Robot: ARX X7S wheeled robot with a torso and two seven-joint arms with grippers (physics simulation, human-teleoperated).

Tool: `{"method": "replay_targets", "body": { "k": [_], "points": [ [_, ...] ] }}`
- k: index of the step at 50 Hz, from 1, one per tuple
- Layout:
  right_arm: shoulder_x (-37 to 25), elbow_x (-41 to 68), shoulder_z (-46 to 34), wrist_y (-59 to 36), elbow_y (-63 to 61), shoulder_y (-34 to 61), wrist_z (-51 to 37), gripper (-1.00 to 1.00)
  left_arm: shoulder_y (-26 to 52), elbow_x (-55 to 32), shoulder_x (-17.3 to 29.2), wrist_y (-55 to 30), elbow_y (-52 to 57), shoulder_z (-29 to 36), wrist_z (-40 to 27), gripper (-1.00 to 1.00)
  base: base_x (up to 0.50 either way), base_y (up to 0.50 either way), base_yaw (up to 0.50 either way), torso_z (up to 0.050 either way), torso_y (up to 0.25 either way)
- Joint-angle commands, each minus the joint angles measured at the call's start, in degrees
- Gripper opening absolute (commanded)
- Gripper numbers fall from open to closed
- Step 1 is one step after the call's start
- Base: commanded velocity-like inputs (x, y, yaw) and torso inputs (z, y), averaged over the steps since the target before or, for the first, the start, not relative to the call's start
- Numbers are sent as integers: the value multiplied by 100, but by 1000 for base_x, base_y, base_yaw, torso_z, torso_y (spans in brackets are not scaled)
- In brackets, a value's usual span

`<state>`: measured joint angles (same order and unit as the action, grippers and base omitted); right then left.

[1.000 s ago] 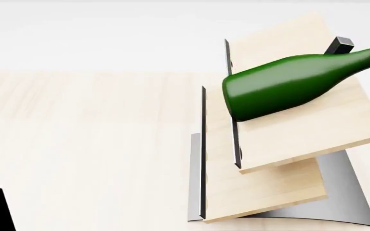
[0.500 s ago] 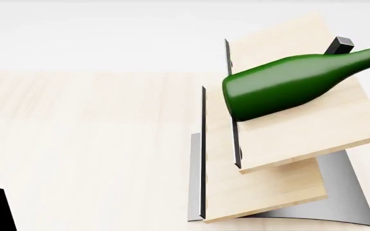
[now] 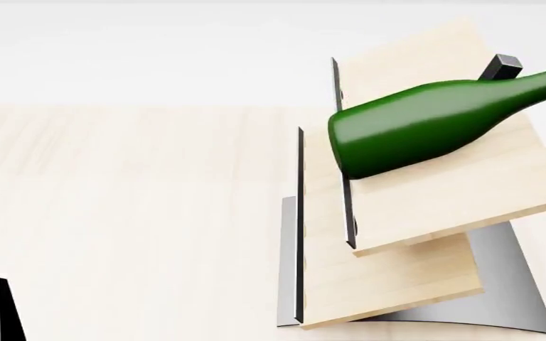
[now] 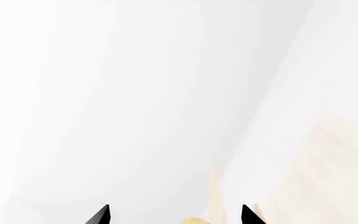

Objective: Put the wine bottle on the wine rack.

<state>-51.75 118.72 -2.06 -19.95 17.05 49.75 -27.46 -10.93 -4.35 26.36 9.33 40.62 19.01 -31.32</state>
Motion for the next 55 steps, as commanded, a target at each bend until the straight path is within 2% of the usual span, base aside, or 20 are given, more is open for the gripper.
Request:
{"method": "replay_targets", "body": {
  "k": [1, 5, 9, 19, 21, 32, 43, 55],
  "points": [
    [-230, 134, 361, 139, -268, -434, -31, 100, 12, 8, 0, 10, -24, 28, -3, 100, 0, 0, 0, 0, 0],
    [-284, 95, 471, 230, -384, -601, -41, 100, 4, 20, 4, 18, -22, 37, -8, 100, 0, 0, 0, 0, 0],
    [-317, -75, 950, 689, -818, -1076, 25, 100, 10, 30, 2, -8, -4, 49, -14, 100, 0, 0, 0, 0, 0],
    [-566, -1957, 1106, 1637, -1792, -1594, 154, 100, 27, 32, 6, -37, 10, 68, -20, 100, 0, 0, 0, 0, 0],
    [-553, -2000, 1242, 1734, -1924, -1661, 357, 100, 27, 32, 6, -33, 2, 69, -23, 100, 0, 0, 0, 0, 0],
    [-752, -4034, 1051, 2411, -2687, -1901, 125, 100, 18, 36, 17, -2, -13, 81, -32, 100, 0, 0, 0, 0, 0],
    [-910, -5738, 578, 2506, -3197, -2020, -419, 100, 30, 18, 29, -15, -5, 76, -45, 100, 0, 0, 0, 0, 0],
    [-501, -6213, 806, 3196, -3545, -2677, -241, 100, 46, 15, 42, -32, 1, 75, -59, 100, 0, 0, 0, 0, 0]
  ]
}}
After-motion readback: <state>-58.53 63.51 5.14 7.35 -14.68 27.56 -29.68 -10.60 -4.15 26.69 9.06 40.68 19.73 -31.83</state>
